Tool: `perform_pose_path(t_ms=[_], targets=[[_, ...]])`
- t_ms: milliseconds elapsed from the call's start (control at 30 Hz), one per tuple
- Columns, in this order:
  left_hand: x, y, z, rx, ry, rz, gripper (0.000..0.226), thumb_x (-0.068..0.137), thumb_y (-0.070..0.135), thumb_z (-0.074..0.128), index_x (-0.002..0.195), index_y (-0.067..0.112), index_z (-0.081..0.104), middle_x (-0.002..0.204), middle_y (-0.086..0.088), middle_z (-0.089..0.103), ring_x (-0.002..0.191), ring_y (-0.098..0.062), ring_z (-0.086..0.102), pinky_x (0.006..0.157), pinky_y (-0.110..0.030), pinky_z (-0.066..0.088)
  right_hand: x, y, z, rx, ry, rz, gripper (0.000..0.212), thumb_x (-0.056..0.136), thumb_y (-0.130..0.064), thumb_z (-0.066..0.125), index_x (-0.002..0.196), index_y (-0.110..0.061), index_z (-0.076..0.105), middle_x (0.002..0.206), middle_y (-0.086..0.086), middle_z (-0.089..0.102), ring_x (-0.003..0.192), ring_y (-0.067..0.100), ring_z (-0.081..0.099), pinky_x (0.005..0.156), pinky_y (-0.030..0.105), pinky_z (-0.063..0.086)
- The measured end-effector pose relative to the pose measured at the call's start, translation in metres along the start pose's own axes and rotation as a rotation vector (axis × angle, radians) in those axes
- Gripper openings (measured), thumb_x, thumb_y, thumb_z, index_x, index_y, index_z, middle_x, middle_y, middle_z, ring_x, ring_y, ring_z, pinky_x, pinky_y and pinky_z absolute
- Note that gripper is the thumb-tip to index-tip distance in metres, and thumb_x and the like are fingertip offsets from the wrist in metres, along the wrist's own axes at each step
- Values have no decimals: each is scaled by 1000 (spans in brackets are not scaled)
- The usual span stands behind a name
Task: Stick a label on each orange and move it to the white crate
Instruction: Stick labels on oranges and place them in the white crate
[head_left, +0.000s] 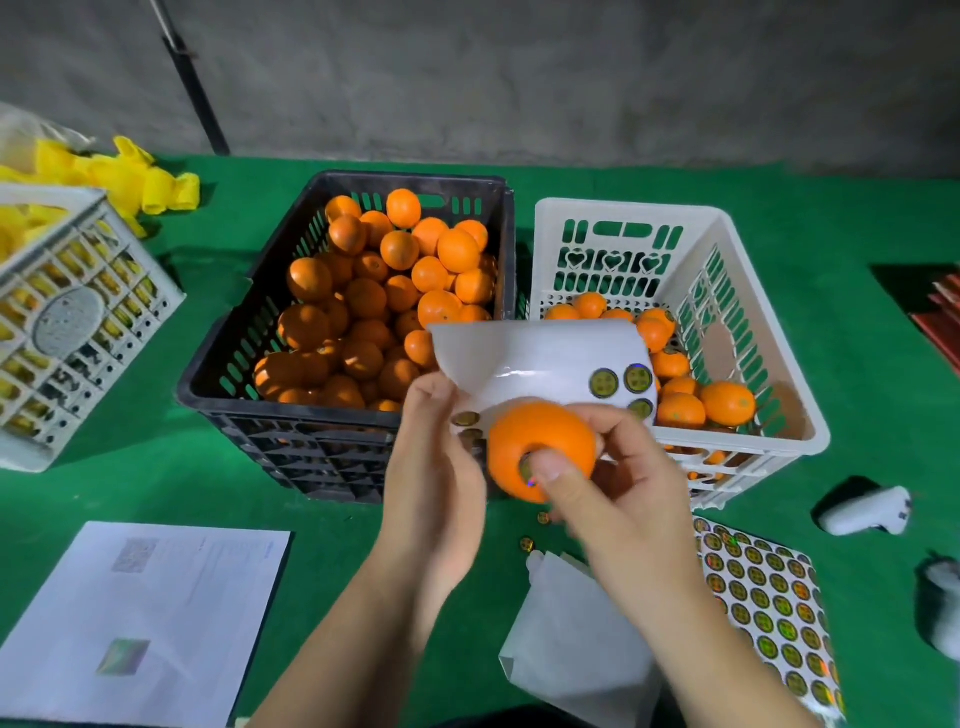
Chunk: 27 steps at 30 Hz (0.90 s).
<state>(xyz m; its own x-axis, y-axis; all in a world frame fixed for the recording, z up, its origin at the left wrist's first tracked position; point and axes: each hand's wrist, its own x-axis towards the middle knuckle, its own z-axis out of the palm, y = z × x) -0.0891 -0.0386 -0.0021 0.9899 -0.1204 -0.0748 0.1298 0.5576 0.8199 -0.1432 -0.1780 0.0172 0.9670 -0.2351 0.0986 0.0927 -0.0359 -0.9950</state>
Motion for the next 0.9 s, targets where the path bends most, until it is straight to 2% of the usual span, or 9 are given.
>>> perform_pose_path(t_ms=[133,200,300,400,500,600,700,800,900], targets=[[26,4,-19,134,90,92,37,105,38,43,129,14,58,127,-7,72,117,-20,65,103,-45,43,49,5,-45,-165,153,-14,51,78,-67,74,110,-28,70,85,5,71,65,11,68,59,24,55],[33,4,-25,93,31,63,46,111,37,39,143,5,48,143,-10,65,134,-26,60,114,-50,43,81,20,-66,-393,140,110,65,90,-72,61,135,-26,60,122,13,69,106,24,71,89,44,59],[43,7,-24,71,-60,-49,50,116,33,32,153,-1,35,155,-18,54,147,-36,48,119,-58,41,108,44,-81,-759,92,271,88,93,-84,32,164,-32,27,171,9,15,159,33,11,127,56,16],[57,13,-19,151,-139,-139,49,113,34,36,147,-1,40,148,-18,59,140,-33,56,115,-59,45,118,55,-71,-459,-137,347,100,76,-103,17,150,-46,51,165,-2,36,155,23,24,125,53,14],[75,14,-10,278,-195,-149,39,113,32,37,135,1,43,125,-17,58,122,-27,59,115,-58,42,126,57,-58,-112,-399,467,88,69,-102,43,123,-39,75,132,-4,72,130,14,59,114,44,33],[94,7,-5,449,-265,-116,27,116,22,30,125,1,45,113,-17,53,110,-23,54,100,-42,48,130,62,-55,-113,-346,377,51,75,-74,78,111,-37,80,108,2,77,97,17,65,88,33,45],[119,7,-9,708,-333,-13,34,116,29,38,124,-1,54,107,-6,59,97,-10,57,85,-25,50,129,76,-60,4,-265,301,28,98,-36,70,126,-34,73,125,13,73,105,41,63,92,47,42],[159,8,-20,880,-254,41,42,106,43,47,125,7,59,118,-9,64,97,-15,63,84,-33,53,128,80,-59,125,-127,272,31,101,-14,64,130,-25,66,132,21,68,107,35,62,90,51,43],[211,-3,-40,1519,-64,42,47,106,19,49,151,18,39,152,-16,50,121,-32,58,100,-46,51,124,85,-57,97,-111,235,37,97,-14,68,133,-23,61,125,4,75,113,29,70,93,45,53]])
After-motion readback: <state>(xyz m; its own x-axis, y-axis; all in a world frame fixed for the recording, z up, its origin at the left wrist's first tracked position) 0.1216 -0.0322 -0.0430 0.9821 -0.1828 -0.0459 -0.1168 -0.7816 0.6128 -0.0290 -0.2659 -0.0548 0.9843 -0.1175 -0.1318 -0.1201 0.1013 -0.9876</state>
